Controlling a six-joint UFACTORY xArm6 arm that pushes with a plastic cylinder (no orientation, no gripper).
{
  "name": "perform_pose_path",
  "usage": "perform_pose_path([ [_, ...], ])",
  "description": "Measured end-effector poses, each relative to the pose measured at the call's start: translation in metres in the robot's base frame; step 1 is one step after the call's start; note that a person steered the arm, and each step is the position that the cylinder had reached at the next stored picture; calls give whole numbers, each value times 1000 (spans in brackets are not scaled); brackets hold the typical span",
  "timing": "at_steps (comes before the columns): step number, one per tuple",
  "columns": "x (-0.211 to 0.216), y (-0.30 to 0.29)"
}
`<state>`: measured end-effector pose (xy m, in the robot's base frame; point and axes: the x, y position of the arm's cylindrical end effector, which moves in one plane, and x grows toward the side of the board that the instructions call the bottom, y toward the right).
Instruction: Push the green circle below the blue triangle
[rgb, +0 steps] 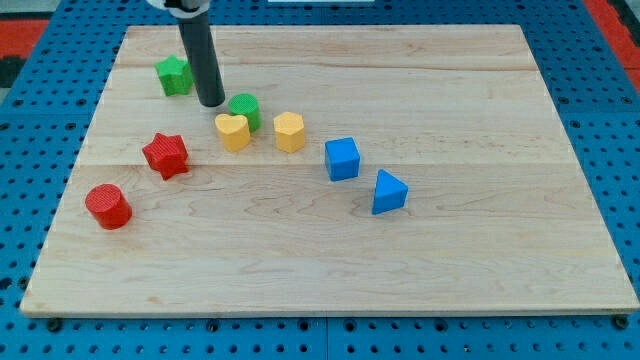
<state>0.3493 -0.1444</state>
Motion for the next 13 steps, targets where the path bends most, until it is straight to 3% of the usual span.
perform_pose_path([
  [1, 20, -2],
  [5, -1, 205],
  [8, -50, 238],
  [9, -19, 283],
  [10, 46, 308],
  [11, 18, 285],
  [12, -2, 340],
  [13, 51, 376],
])
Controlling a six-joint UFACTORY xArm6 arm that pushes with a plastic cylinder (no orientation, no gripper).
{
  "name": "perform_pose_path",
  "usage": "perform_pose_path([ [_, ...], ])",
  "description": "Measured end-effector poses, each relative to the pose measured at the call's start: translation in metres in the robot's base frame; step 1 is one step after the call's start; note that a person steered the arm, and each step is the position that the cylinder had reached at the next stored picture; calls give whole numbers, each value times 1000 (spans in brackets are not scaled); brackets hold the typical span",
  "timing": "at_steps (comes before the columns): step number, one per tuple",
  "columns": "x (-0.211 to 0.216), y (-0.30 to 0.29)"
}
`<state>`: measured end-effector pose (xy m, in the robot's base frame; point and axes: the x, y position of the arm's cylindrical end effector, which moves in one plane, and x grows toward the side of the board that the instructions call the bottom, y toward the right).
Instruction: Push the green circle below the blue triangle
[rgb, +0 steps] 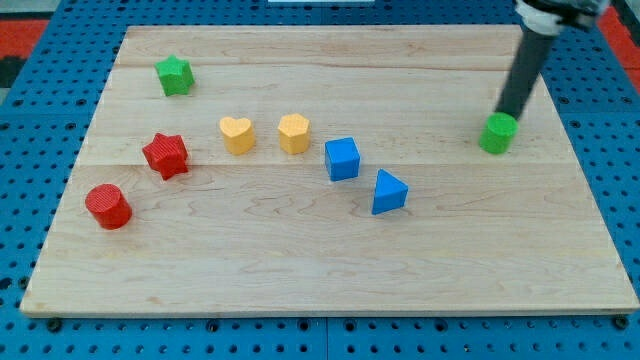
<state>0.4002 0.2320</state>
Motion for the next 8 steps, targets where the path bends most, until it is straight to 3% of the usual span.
perform_pose_path([
  [1, 45, -54],
  [2, 40, -53],
  [4, 113, -100],
  [6, 155, -64],
  [7, 158, -111],
  [8, 158, -120],
])
